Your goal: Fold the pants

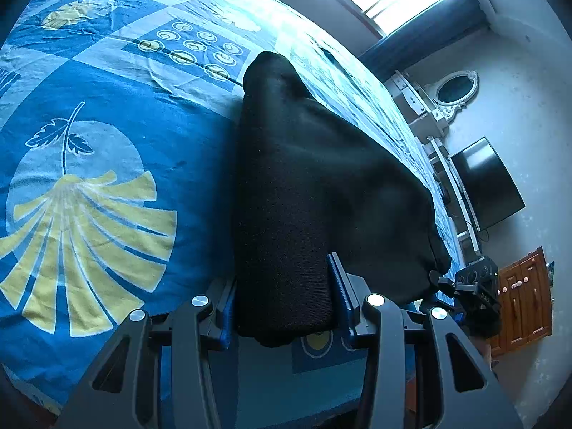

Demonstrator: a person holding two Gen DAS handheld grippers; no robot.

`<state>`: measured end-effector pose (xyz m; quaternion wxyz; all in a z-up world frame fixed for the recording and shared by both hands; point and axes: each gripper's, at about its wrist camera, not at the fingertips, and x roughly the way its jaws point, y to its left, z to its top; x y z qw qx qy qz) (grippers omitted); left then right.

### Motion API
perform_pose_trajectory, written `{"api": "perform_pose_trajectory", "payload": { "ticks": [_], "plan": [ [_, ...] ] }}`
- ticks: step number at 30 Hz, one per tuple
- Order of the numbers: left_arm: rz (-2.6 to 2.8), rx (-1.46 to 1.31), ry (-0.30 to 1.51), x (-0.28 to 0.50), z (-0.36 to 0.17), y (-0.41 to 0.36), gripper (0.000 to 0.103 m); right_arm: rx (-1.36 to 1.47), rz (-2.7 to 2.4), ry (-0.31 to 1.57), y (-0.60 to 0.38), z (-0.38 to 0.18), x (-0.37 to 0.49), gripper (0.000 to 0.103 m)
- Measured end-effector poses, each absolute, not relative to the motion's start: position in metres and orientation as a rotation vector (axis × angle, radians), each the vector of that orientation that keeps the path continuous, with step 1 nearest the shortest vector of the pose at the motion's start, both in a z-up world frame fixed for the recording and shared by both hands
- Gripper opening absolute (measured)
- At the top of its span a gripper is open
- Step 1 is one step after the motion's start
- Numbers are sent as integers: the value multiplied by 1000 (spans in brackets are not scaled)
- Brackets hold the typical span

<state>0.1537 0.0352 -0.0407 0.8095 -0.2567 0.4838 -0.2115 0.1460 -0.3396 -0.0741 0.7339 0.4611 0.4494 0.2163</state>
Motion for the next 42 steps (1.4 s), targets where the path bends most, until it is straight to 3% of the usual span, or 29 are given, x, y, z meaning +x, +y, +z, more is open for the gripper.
{"api": "perform_pose_trajectory", "payload": {
  "ticks": [22, 28, 30, 33, 40, 42],
  "plan": [
    [-469, -567, 1057, 153, -44, 43, 44, 1011, 488, 1020, -349, -78, 130, 34],
    [-533, -633, 1032, 161, -53, 52, 55, 1051, 545, 1030, -356, -84, 130, 60],
    [-563, -654, 1036, 163, -55, 57, 56, 1045, 586, 1032, -361, -79, 131, 74],
    [-633, -649, 1032, 166, -50, 67, 58, 1000, 597, 1041, -370, -73, 131, 78],
    [-669, -641, 997, 188, -52, 92, 74, 1026, 594, 1042, -393, -77, 145, 82],
    [-686, -618, 1023, 202, -55, 85, 75, 1000, 625, 1070, -388, -78, 157, 82]
  ]
}}
